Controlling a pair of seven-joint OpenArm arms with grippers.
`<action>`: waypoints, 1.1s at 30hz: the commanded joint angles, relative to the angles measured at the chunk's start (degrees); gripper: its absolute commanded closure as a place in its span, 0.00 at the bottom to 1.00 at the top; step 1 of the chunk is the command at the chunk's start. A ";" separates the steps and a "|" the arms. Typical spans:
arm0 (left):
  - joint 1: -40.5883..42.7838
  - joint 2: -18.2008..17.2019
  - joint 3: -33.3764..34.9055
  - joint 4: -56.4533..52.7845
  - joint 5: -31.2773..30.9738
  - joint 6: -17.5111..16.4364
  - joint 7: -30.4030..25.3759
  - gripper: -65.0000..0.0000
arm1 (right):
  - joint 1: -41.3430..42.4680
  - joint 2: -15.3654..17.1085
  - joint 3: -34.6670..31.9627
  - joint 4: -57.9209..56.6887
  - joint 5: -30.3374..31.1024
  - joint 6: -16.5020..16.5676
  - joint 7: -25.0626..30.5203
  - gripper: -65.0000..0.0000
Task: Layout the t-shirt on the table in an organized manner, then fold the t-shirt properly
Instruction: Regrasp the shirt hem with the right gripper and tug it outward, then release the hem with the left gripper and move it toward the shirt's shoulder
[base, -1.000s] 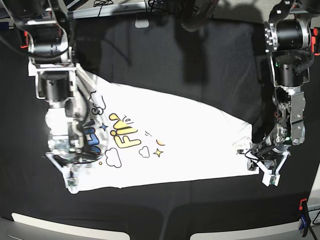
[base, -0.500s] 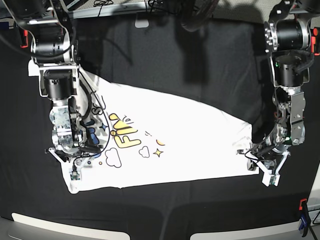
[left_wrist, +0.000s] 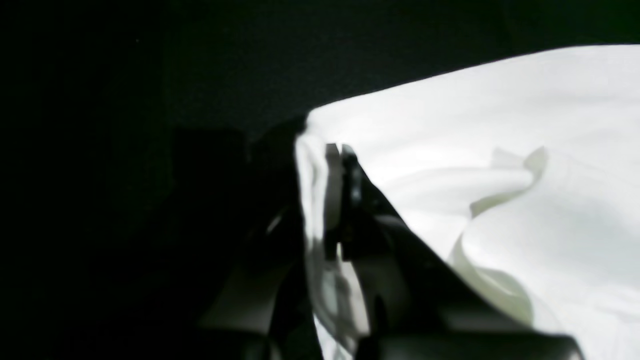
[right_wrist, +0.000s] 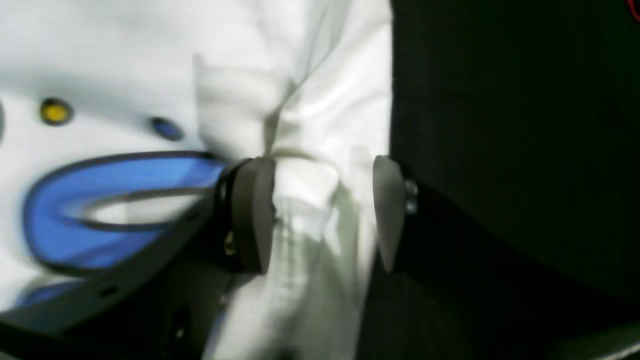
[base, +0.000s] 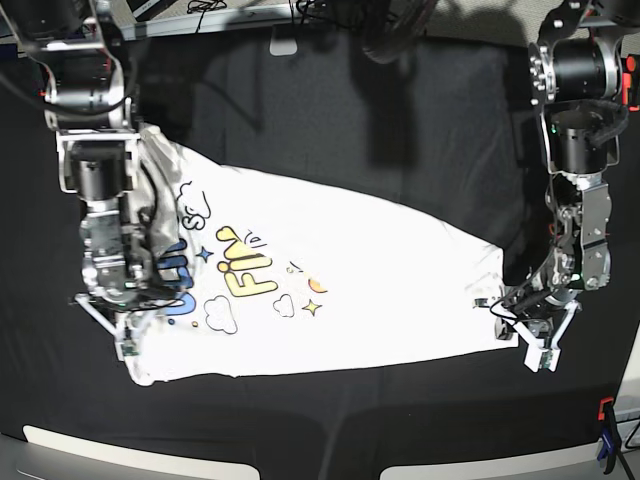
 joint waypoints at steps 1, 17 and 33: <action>-1.90 -0.68 -0.22 0.98 -0.68 0.22 -1.31 1.00 | 1.40 1.88 0.24 0.44 -0.44 -1.14 -0.55 0.53; -1.90 -0.68 -0.22 0.98 -0.66 0.22 -1.31 1.00 | 1.40 4.48 0.24 0.44 3.30 -1.07 -0.70 0.99; -2.49 -0.68 -0.20 0.98 4.52 0.22 -6.51 1.00 | 4.85 4.61 0.24 0.50 3.28 -0.92 0.52 1.00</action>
